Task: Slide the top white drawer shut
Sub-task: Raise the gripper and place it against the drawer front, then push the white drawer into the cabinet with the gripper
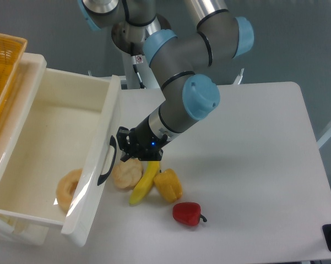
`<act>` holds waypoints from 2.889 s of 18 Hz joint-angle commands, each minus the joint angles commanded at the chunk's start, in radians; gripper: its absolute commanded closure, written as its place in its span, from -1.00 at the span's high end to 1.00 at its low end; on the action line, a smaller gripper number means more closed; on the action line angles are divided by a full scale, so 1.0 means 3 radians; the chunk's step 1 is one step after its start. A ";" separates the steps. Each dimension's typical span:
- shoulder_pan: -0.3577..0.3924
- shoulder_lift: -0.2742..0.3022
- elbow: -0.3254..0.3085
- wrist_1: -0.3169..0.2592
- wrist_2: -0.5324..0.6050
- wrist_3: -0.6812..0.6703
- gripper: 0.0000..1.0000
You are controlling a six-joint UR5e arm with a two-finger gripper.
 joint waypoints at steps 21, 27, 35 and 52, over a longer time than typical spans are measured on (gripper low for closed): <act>-0.0179 0.0113 -0.0031 -0.0133 -0.0051 -0.0077 -0.80; -0.0307 0.0113 -0.0031 -0.0143 -0.0051 -0.0138 -0.80; -0.0491 0.0133 -0.0036 -0.0138 -0.0046 -0.0296 -0.79; -0.0818 0.0133 -0.0036 -0.0107 -0.0020 -0.0573 -0.77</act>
